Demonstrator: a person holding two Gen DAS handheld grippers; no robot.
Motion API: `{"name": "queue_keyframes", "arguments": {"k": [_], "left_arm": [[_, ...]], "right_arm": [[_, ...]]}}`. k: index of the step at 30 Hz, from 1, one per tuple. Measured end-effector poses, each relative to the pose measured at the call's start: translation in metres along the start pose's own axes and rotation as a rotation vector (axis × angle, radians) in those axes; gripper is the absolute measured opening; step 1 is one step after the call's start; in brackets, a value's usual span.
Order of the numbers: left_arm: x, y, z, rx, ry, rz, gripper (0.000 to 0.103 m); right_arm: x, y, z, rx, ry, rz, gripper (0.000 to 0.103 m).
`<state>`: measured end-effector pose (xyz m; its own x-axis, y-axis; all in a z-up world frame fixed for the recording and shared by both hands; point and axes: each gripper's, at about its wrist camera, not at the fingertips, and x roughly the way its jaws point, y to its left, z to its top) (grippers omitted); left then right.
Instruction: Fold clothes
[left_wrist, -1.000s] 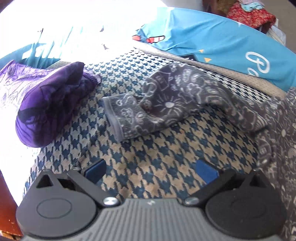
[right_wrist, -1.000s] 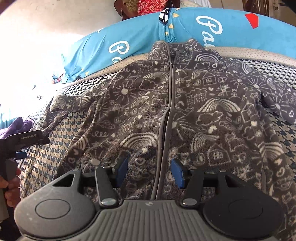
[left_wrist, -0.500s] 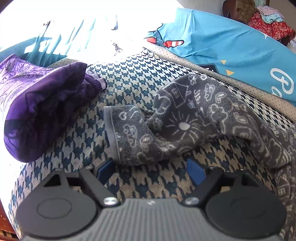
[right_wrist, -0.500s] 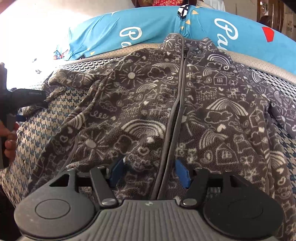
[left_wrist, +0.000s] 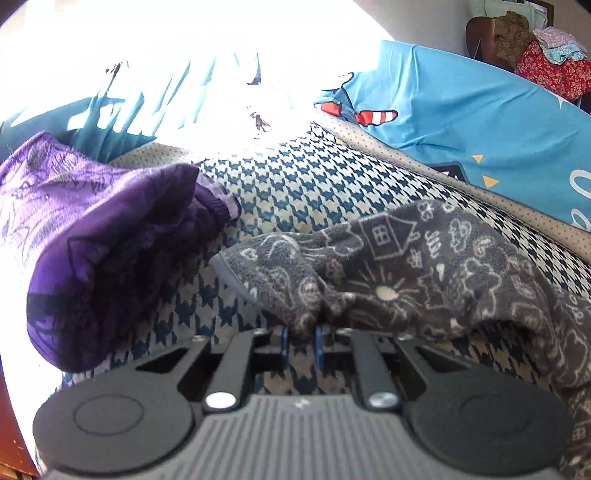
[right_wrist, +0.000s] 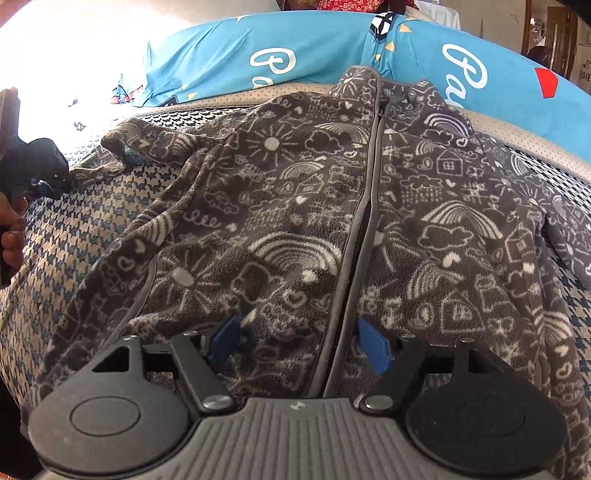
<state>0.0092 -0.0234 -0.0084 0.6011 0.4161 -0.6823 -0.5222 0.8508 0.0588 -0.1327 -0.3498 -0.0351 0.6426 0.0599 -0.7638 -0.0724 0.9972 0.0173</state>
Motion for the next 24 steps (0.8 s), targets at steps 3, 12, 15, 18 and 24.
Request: {"name": "queue_keyframes", "arguments": {"k": [3, 12, 15, 18, 24], "left_arm": [[-0.009, 0.002, 0.012, 0.029, -0.11, 0.116, 0.011], [-0.022, 0.004, 0.021, 0.069, -0.235, 0.344, 0.02], [-0.024, 0.02, 0.018, 0.027, -0.176, 0.363, 0.021], [-0.034, 0.015, 0.006, 0.088, -0.201, 0.356, 0.033], [-0.047, -0.024, -0.021, 0.248, -0.254, 0.208, 0.056]], "right_arm": [[0.001, 0.0, 0.0, 0.004, 0.0, 0.002, 0.072], [0.002, 0.001, 0.001, -0.003, 0.002, 0.0, 0.075], [0.002, 0.001, 0.001, -0.001, 0.003, 0.001, 0.075], [0.003, 0.002, 0.001, 0.003, 0.005, 0.0, 0.076], [0.003, 0.001, 0.001, -0.001, 0.004, 0.0, 0.077]]}}
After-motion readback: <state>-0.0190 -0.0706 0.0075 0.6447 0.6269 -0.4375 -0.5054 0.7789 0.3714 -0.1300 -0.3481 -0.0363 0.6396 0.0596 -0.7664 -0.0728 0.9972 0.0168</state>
